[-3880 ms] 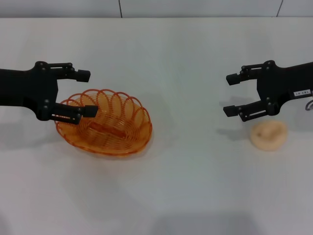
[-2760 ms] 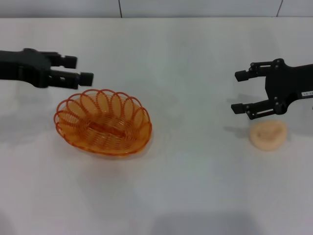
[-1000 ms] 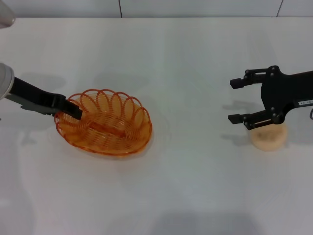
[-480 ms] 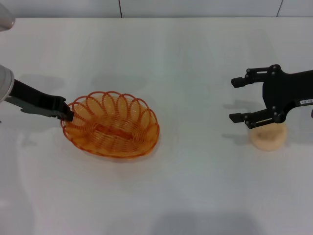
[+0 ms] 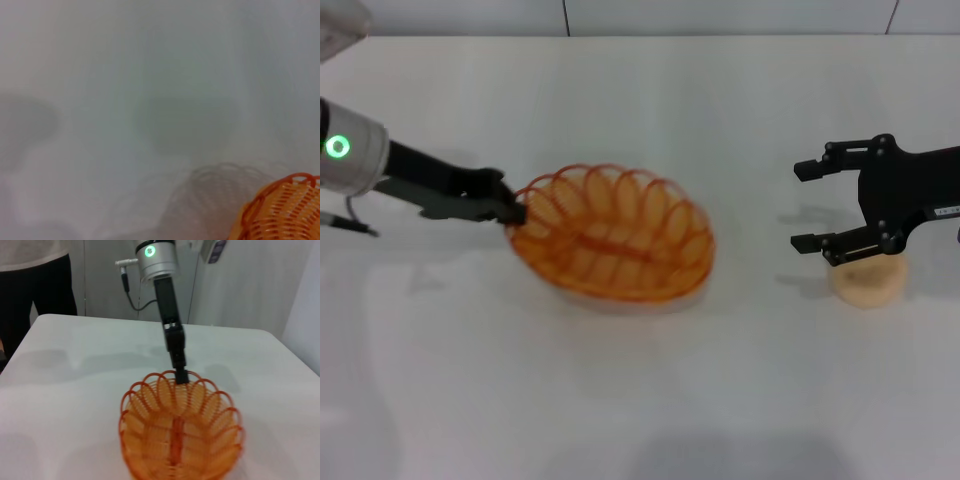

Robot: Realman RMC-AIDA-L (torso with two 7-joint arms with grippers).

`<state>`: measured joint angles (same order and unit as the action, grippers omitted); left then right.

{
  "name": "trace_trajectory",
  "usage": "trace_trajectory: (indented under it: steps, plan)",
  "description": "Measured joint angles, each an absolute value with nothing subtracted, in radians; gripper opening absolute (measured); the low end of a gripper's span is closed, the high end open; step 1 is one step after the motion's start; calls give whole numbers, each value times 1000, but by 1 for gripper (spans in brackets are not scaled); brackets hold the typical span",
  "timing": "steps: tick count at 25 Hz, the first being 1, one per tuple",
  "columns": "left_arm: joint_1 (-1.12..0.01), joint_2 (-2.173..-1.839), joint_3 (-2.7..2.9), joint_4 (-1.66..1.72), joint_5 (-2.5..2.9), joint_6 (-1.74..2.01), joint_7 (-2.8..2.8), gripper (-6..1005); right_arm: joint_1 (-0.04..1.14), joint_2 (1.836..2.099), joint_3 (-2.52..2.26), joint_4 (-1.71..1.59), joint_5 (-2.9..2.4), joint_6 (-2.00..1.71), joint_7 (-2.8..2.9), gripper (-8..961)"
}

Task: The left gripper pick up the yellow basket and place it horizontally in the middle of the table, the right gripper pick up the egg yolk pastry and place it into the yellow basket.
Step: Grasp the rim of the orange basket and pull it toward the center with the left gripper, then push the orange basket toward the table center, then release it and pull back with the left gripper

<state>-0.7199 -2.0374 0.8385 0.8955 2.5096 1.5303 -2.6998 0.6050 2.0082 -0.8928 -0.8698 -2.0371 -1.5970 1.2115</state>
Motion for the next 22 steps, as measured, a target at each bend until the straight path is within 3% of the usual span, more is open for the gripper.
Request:
trace_trajectory:
  steps: [22]
  plan:
    - [-885, -2064, 947, 703, 2457, 1412, -3011, 84, 579, 2008, -893, -889, -2037, -1619, 1144, 812]
